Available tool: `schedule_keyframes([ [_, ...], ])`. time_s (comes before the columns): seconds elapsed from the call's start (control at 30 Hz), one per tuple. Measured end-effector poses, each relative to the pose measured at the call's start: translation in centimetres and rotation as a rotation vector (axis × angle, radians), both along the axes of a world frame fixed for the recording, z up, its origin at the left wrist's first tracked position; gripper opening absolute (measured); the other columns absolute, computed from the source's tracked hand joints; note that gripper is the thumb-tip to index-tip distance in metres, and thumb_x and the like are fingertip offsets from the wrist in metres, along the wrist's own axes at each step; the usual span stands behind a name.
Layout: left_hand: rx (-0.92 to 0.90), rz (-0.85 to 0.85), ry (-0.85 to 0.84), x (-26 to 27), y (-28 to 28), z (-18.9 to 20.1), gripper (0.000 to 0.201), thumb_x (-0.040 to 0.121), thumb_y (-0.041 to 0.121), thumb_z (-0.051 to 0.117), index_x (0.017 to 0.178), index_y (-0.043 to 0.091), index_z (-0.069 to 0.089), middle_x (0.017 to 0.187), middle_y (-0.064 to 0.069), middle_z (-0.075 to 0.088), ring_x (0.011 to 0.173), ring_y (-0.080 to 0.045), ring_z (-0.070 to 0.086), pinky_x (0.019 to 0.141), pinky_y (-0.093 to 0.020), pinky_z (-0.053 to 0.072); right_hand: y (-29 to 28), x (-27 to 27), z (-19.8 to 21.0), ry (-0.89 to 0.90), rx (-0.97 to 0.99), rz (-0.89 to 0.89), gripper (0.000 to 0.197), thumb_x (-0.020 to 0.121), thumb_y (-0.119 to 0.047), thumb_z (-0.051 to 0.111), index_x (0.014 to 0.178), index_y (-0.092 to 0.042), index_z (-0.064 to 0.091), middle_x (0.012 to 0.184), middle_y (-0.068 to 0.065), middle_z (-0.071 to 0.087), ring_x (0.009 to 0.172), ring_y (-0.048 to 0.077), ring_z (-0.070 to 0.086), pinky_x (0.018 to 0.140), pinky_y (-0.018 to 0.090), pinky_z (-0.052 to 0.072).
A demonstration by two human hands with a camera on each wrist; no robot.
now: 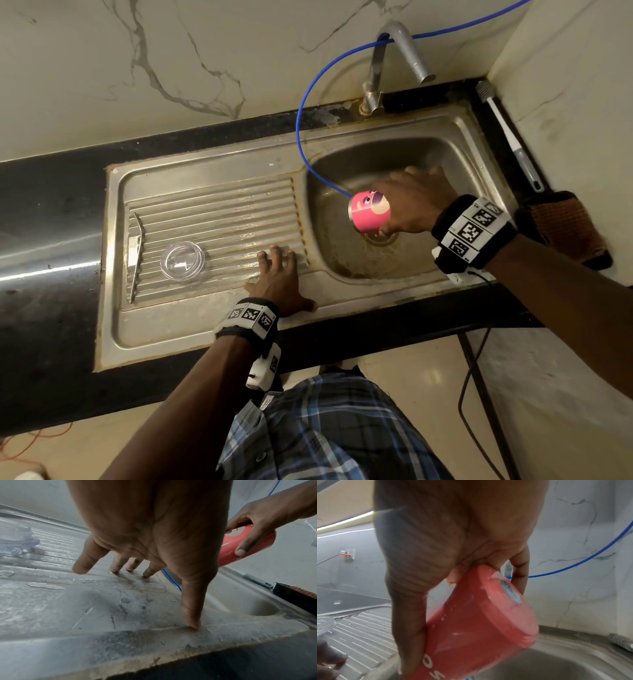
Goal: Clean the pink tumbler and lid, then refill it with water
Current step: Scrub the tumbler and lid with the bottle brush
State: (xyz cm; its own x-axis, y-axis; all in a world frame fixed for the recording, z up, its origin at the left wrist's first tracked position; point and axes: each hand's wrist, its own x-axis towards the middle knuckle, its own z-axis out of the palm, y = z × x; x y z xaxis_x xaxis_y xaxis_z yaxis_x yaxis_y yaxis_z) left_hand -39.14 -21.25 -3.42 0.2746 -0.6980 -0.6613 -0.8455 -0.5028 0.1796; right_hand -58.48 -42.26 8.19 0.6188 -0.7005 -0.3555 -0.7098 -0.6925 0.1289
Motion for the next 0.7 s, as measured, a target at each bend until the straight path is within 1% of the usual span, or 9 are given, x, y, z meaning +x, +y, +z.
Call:
schedule_keyframes([
  [0.13, 0.000, 0.001, -0.012, -0.1, 0.1, -0.2, 0.139, 0.069, 0.070, 0.088, 0.170, 0.024, 0.004, 0.176, -0.007, -0.018, 0.163, -0.039, -0.016, 0.113, -0.079, 0.033, -0.2, 0.3, 0.0, -0.060, -0.013, -0.033, 0.084, 0.071, -0.066, 0.079, 0.141, -0.032, 0.048, 0.131, 0.003, 0.059, 0.123, 0.030, 0.051, 0.096, 0.048, 0.039],
  [0.2, -0.004, 0.004, -0.016, 0.0, 0.1, -0.2, 0.139, 0.068, 0.070, 0.089, 0.170, 0.024, 0.004, 0.176, -0.007, -0.018, 0.163, -0.038, -0.016, 0.113, -0.079, 0.033, 0.1, 0.5, -0.4, -0.028, 0.010, -0.037, 0.086, 0.068, -0.065, 0.080, 0.142, -0.035, 0.048, 0.134, 0.002, 0.058, 0.125, 0.030, 0.052, 0.098, 0.048, 0.038],
  [0.27, -0.002, 0.004, -0.016, -0.1, 0.1, -0.1, 0.139, 0.069, 0.069, 0.089, 0.170, 0.024, 0.004, 0.176, -0.007, -0.018, 0.163, -0.039, -0.016, 0.114, -0.079, 0.033, 0.6, 0.4, -1.2, 0.030, 0.027, -0.029, 0.084, 0.066, -0.062, 0.082, 0.138, -0.035, 0.050, 0.136, 0.001, 0.057, 0.127, 0.030, 0.051, 0.099, 0.047, 0.036],
  [0.37, -0.003, 0.000, -0.015, -0.1, 0.0, -0.2, 0.139, 0.069, 0.069, 0.089, 0.170, 0.024, 0.004, 0.176, -0.007, -0.018, 0.163, -0.039, -0.016, 0.114, -0.079, 0.033, 0.9, 0.3, -1.9, 0.036, 0.009, -0.047, 0.082, 0.070, -0.061, 0.080, 0.140, -0.032, 0.048, 0.137, 0.003, 0.054, 0.128, 0.030, 0.049, 0.100, 0.048, 0.036],
  [0.5, -0.002, 0.006, 0.000, -0.1, 0.0, -0.3, 0.138, 0.070, 0.066, 0.090, 0.170, 0.022, 0.005, 0.176, -0.009, -0.019, 0.162, -0.041, -0.018, 0.115, -0.078, 0.032, 1.1, 0.2, -2.5, 0.081, 0.033, -0.060, 0.079, 0.070, -0.061, 0.081, 0.137, -0.031, 0.052, 0.136, 0.004, 0.054, 0.127, 0.029, 0.048, 0.101, 0.047, 0.035],
  [0.6, -0.027, 0.010, 0.016, 0.1, -0.2, -0.6, 0.139, 0.069, 0.066, 0.091, 0.169, 0.021, 0.005, 0.176, -0.011, -0.019, 0.161, -0.044, -0.019, 0.117, -0.075, 0.033, 1.0, -0.1, -2.2, 0.056, 0.038, -0.082, 0.083, 0.070, -0.065, 0.080, 0.140, -0.032, 0.049, 0.139, 0.003, 0.053, 0.129, 0.029, 0.047, 0.101, 0.047, 0.035],
  [0.7, -0.021, 0.003, 0.013, 0.1, -0.1, -0.7, 0.140, 0.069, 0.066, 0.091, 0.169, 0.020, 0.005, 0.176, -0.012, -0.019, 0.160, -0.045, -0.019, 0.117, -0.075, 0.033, 0.9, -0.2, -1.2, 0.005, 0.036, -0.087, 0.083, 0.070, -0.067, 0.078, 0.141, -0.033, 0.049, 0.138, 0.003, 0.055, 0.129, 0.030, 0.050, 0.102, 0.049, 0.036],
])
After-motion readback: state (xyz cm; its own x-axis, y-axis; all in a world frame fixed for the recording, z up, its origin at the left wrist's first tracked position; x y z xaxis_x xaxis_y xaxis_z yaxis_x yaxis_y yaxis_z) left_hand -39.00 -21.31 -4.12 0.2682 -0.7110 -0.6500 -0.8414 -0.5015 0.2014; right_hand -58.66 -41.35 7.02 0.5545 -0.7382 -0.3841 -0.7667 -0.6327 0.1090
